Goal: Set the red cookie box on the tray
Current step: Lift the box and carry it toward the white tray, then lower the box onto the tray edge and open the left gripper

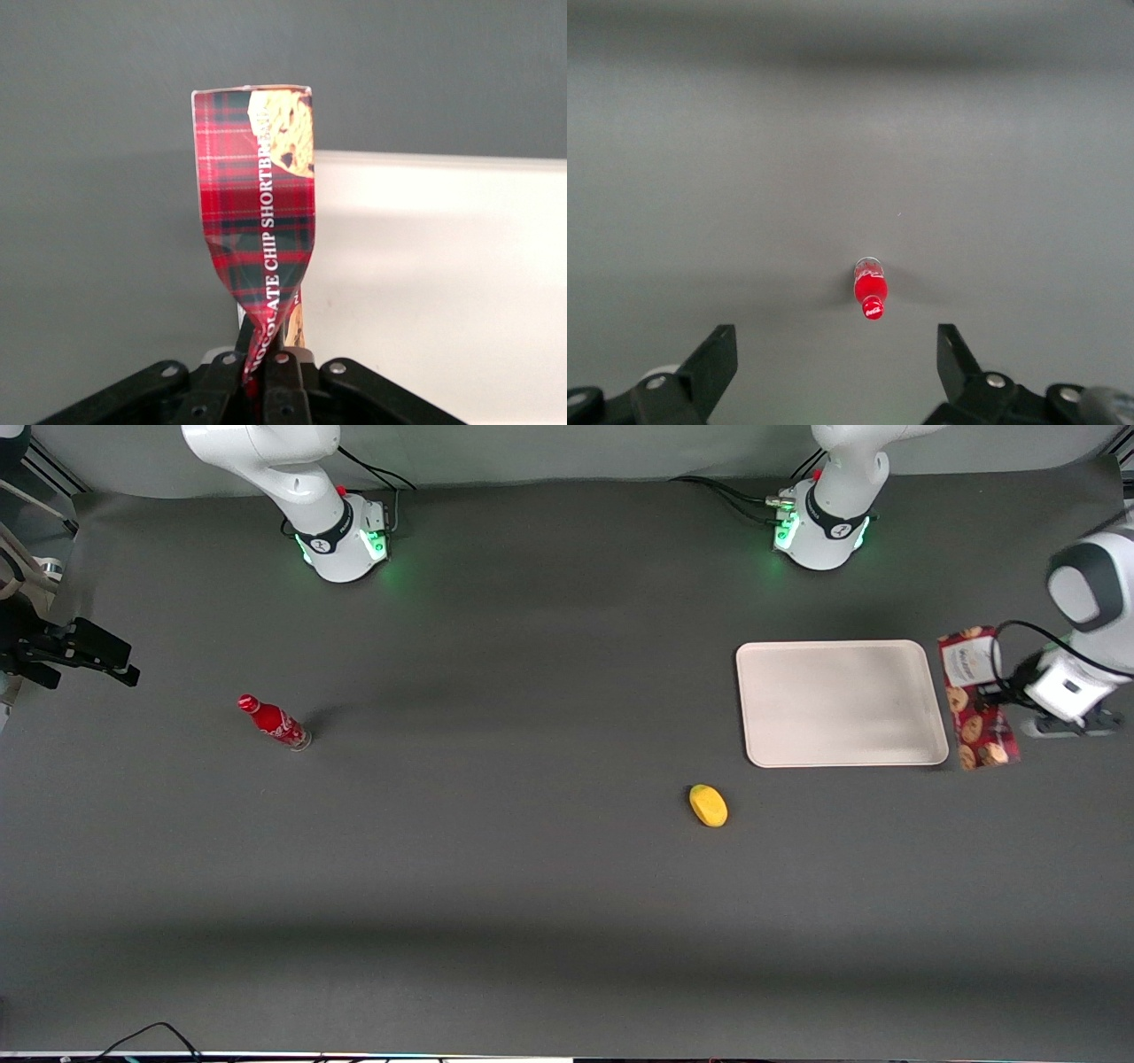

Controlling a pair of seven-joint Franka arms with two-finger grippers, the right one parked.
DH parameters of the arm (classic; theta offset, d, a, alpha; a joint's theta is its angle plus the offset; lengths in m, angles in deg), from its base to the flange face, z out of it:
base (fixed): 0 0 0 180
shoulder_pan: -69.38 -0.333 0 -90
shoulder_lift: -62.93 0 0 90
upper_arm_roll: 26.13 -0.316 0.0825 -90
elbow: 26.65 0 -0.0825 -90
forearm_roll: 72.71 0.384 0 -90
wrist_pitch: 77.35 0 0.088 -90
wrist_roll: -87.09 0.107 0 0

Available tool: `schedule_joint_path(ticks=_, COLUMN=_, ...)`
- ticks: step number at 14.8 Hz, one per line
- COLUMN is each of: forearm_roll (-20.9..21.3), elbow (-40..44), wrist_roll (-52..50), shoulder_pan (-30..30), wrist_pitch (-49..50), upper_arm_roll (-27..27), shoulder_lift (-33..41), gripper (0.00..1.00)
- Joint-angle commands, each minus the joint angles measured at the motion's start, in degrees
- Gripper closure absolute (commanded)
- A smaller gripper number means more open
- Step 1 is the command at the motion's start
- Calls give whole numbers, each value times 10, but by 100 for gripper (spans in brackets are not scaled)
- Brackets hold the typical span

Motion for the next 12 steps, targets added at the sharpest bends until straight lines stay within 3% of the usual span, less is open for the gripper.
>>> schedule_joint_path(ticks=1, forearm_roll=11, elbow=-141, wrist_roll=-15, shoulder_pan=4, wrist_pitch=-102, upper_arm_roll=1, shoulder_lift=86, gripper=100)
schedule_joint_path(ticks=11, forearm_roll=12, elbow=-162, wrist_roll=-14, shoulder_pan=4, wrist_pitch=-195, upper_arm_roll=22, shoulder_lift=29, gripper=100)
schedule_joint_path(ticks=12, forearm_roll=12, elbow=-162, wrist_roll=-13, shoulder_pan=3, wrist_pitch=-200, upper_arm_roll=24, shoulder_lift=23, gripper=94)
